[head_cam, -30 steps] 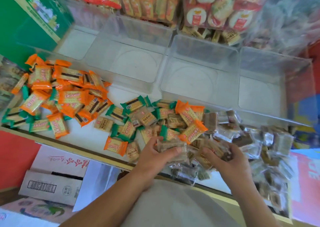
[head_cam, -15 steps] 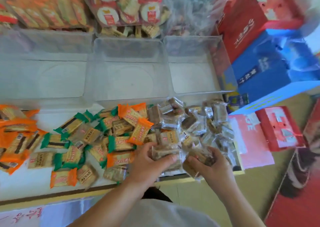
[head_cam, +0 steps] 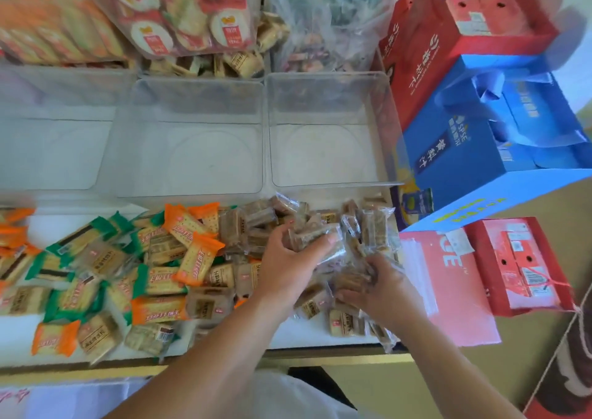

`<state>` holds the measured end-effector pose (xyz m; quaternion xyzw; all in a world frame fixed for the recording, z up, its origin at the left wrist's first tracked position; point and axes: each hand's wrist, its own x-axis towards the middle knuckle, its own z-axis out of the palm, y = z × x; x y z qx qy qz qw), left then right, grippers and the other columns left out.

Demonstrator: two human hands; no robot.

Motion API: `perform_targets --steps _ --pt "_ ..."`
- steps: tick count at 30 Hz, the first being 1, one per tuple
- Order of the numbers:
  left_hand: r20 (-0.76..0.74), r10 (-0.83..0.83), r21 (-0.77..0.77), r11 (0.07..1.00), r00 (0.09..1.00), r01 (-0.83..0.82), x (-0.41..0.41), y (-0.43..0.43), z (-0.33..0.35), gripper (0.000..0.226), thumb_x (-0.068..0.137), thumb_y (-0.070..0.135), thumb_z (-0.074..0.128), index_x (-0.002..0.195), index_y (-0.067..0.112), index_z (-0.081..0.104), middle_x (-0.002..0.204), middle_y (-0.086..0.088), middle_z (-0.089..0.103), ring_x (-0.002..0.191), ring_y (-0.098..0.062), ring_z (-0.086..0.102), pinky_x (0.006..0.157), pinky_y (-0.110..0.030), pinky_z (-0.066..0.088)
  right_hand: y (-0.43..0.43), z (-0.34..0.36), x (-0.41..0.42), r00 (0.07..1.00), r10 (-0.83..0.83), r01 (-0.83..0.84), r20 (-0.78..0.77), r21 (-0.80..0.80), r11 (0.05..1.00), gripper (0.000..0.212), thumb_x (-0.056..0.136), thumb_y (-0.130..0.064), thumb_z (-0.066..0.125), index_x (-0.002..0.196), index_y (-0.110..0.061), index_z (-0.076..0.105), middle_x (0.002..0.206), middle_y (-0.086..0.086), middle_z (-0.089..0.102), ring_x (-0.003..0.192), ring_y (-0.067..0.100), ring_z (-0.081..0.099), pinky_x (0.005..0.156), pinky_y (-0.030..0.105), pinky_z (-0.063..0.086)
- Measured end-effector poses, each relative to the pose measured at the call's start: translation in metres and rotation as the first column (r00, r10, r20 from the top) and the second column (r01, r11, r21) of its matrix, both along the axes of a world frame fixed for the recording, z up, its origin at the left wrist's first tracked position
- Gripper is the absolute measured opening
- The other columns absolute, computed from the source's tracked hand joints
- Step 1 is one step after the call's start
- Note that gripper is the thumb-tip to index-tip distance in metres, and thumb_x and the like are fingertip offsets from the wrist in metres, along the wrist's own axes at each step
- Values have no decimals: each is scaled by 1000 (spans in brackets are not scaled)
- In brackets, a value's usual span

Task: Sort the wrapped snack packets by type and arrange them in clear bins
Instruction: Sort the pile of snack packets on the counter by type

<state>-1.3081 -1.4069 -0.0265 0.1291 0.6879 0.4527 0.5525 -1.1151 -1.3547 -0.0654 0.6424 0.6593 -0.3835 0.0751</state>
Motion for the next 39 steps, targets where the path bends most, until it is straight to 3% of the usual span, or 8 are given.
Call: perform_targets --steps 4,9,13,18,24,30,35,39 --pt "-98 51 -37 998 994 -55 16 7 -6 74 68 51 93 129 35 54 109 13 70 93 -6 69 75 -23 54 9 -19 1 987 8 -3 -159 30 1000 88 70 -48 90 143 -31 44 124 -10 62 102 13 63 88 34 55" --pt "-125 81 12 997 989 -80 42 22 -13 66 67 49 94 121 41 57 107 16 73 93 0 71 81 -21 54 5 -19 28 921 -110 221 -373 271 937 47 84 -25 82 127 -25 62 122 -10 58 107 15 62 81 28 56" --pt "-259 -88 59 993 962 106 69 45 -28 71 71 55 89 127 30 53 107 16 71 96 -2 70 92 -34 57 9 -13 44 837 -262 374 -480 152 915 31 96 -28 67 126 -26 63 122 -7 65 103 -5 63 73 11 47" --pt "-778 -479 -344 866 407 363 71 48 -55 111 62 95 41 148 25 37 158 -4 30 142 -29 29 113 -49 35 18 -15 37 879 -171 264 -445 155 952 46 97 -41 62 141 -33 53 138 -9 56 127 8 55 96 26 49" --pt "-780 -369 -157 897 505 413 51 5 -48 104 78 66 73 160 29 21 167 3 14 152 -20 10 122 -41 17 31 -20 22 955 -18 90 -297 229 969 63 94 -49 66 151 -29 45 149 -4 47 134 16 48 100 30 42" --pt "-512 -227 -116 974 828 195 31 -106 -67 35 94 34 69 127 22 63 113 13 66 104 -4 63 93 -31 54 17 -4 25 958 -50 148 -282 341 928 55 93 -34 72 143 -23 52 140 3 55 125 25 53 91 35 41" --pt "-371 -16 -147 988 928 -42 27 -152 -90 20 93 22 73 113 19 71 96 6 71 88 -3 67 84 -21 52 -43 6 -12 897 345 -89 -276 651 753 22 93 -26 69 111 -15 73 111 2 70 103 23 62 83 31 47" --pt "-357 -9 -185 981 934 -62 -1 -177 -90 11 92 25 73 100 30 71 96 10 73 91 -2 67 87 -24 55 -73 -8 -62 853 412 -274 -320 396 876 23 91 -38 71 107 -22 74 99 -15 70 89 6 68 71 25 56"
